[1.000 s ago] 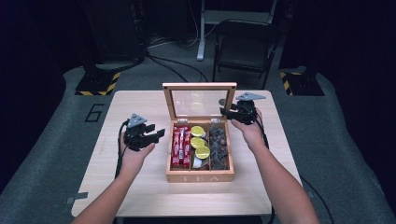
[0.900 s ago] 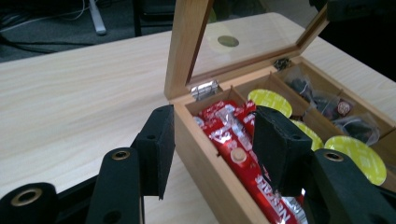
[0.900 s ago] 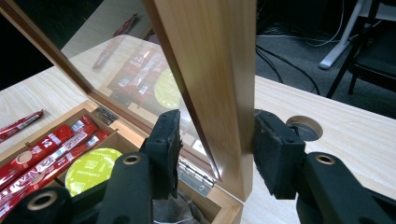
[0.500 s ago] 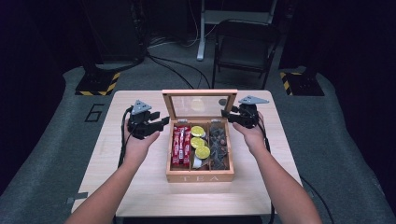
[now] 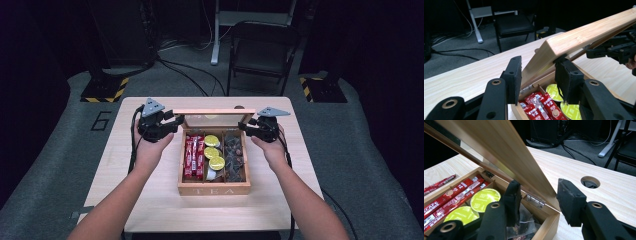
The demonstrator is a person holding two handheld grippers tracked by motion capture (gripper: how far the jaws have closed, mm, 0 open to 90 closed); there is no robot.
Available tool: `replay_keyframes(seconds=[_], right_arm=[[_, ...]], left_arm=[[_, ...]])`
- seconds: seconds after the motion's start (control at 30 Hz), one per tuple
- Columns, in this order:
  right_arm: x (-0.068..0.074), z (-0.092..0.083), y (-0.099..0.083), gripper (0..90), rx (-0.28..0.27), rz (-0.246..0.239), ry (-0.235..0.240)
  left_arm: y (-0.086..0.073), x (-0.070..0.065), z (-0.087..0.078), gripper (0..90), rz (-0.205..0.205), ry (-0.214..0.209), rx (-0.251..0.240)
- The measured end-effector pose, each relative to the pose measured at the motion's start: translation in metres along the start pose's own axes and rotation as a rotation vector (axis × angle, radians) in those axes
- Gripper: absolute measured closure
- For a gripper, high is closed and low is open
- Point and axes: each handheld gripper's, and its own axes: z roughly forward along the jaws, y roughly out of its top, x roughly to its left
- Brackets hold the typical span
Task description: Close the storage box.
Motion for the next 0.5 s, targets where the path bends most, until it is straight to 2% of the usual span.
replay_keyframes(seconds=[0.07, 0.27, 0.37, 0.5], right_arm=[[0.000, -0.001, 0.000, 55.0, 0.000, 0.005, 0.000], [0.001, -0.005, -0.001, 55.6, 0.003, 0.000, 0.004], [0.004, -0.011, 0.000, 55.5, -0.007, 0.012, 0.017], [0.009, -0.022, 0.002, 53.9, 0.002, -0.006, 0.005]], left_arm=[[0.000, -0.002, -0.001, 59.8, 0.017, 0.012, 0.007], [-0.003, -0.004, -0.003, 60.4, 0.032, 0.015, 0.008], [-0.006, -0.007, -0.005, 60.4, 0.035, 0.016, 0.010], [-0.010, -0.010, -0.008, 60.3, 0.044, 0.017, 0.008]])
